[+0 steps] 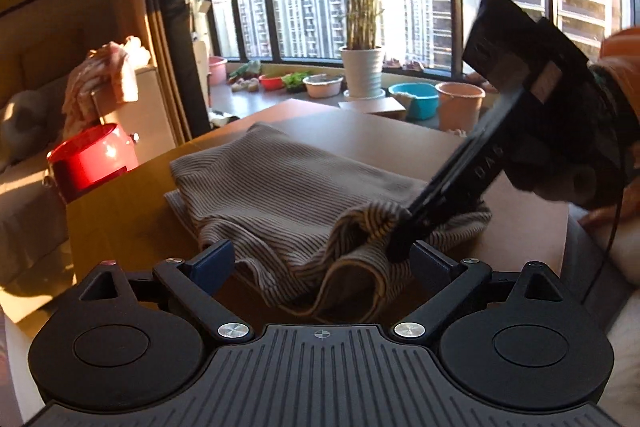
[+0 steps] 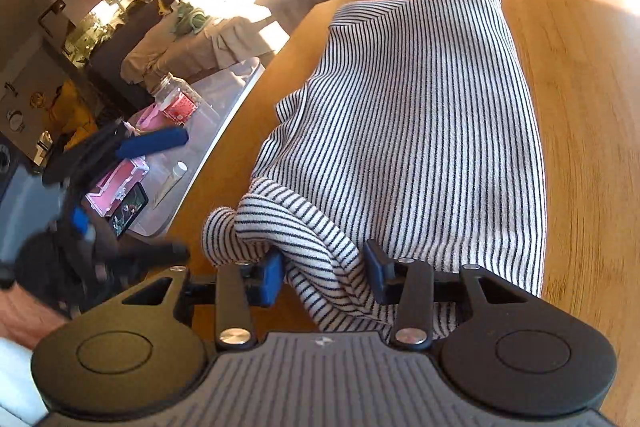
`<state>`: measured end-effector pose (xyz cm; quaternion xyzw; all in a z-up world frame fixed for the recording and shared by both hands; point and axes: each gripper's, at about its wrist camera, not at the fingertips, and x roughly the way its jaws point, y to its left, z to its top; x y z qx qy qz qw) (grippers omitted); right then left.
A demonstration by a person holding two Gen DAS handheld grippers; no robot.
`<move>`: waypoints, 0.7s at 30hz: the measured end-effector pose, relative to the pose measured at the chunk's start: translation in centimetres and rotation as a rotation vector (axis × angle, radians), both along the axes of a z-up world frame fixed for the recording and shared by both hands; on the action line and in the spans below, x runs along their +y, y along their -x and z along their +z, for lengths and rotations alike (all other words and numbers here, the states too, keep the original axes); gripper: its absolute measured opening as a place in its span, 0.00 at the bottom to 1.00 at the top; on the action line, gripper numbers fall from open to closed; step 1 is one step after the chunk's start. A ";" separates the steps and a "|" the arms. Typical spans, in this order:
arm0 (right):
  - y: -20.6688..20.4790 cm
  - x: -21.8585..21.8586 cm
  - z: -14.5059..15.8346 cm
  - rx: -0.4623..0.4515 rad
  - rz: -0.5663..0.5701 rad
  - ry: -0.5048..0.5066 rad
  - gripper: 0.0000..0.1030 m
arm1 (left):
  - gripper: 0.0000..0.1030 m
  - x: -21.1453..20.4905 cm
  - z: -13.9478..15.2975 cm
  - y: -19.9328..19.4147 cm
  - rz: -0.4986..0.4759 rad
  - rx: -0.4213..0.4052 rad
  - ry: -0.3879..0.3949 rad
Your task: Fold clothes
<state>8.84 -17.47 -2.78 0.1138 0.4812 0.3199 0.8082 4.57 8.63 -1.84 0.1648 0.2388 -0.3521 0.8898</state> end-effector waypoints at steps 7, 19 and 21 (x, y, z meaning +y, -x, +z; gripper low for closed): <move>-1.5 1.3 0.7 -0.049 0.063 0.056 0.38 | 0.96 -3.2 -2.7 -1.7 -0.043 -0.057 -0.109; 2.7 -0.3 3.5 -0.328 0.092 0.210 0.49 | 0.65 -5.4 -4.3 -3.2 -0.041 0.018 -0.069; 4.2 -1.3 4.2 -0.435 0.079 0.282 0.67 | 0.62 -5.3 -3.9 -3.5 -0.014 0.046 -0.046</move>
